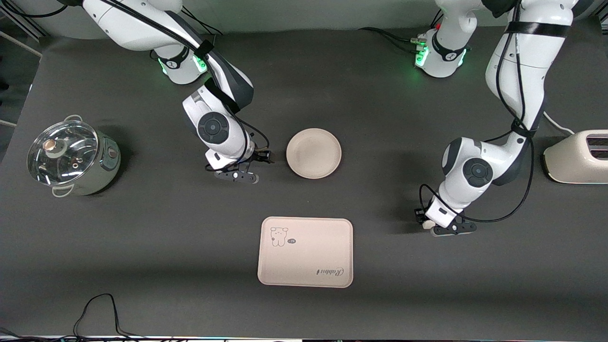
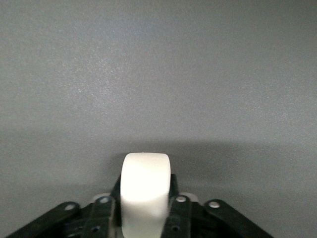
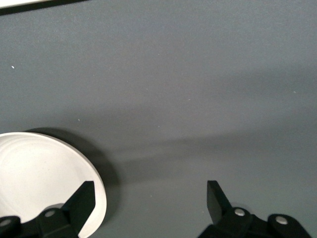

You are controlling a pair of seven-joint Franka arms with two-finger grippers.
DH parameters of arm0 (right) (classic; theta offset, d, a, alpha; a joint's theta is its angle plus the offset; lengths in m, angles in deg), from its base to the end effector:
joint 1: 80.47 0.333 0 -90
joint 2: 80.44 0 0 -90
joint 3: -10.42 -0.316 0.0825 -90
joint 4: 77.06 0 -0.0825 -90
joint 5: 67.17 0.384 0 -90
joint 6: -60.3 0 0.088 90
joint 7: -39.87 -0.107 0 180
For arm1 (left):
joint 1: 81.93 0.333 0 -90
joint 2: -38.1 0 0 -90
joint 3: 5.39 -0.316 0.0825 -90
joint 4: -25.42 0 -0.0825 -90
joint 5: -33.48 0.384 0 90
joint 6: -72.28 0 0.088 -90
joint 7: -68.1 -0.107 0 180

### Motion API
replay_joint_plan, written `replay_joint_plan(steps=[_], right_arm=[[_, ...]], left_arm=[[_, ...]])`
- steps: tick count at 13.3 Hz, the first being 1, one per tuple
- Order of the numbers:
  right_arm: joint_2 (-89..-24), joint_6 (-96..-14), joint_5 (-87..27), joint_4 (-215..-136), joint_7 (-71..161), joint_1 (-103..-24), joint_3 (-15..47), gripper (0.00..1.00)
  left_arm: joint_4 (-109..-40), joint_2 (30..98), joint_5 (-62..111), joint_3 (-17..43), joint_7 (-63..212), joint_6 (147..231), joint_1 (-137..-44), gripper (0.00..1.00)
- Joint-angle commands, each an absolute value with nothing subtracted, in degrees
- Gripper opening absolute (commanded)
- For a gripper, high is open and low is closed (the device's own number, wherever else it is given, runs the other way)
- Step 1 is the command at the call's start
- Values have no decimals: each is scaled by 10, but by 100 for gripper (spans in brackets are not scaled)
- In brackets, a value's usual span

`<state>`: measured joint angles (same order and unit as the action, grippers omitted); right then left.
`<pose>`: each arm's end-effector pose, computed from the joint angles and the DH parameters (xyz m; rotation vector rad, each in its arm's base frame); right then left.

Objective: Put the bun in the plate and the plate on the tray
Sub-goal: 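Lower the left gripper onto the white bun and close it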

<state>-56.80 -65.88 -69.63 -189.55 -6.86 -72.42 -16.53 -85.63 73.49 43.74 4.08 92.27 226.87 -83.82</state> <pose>0.4971 0.3343 0.2741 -3.0800 0.3081 0.3039 0.6217 -0.1265 0.1801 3.0778 0.1617 0.2267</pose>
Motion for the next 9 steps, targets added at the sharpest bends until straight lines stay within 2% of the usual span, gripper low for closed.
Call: replay_joint_plan(steps=[1,2,5,9], right_arm=[[-559,-670,-707,-1890,-81,-717,-163,100],[-559,-670,-707,-1891,-80,-717,-163,100],[-559,-670,-707,-1891,-81,-716,-163,100],[-557,-671,-707,-1891,-81,-716,-162,100]], left_arm=[[-866,716,446,38,930,2268,-841,8],[-866,707,447,38,931,2256,-841,8],[-841,656,447,42,931,2143,-845,8],[-770,596,438,62,956,1927,-865,9]])
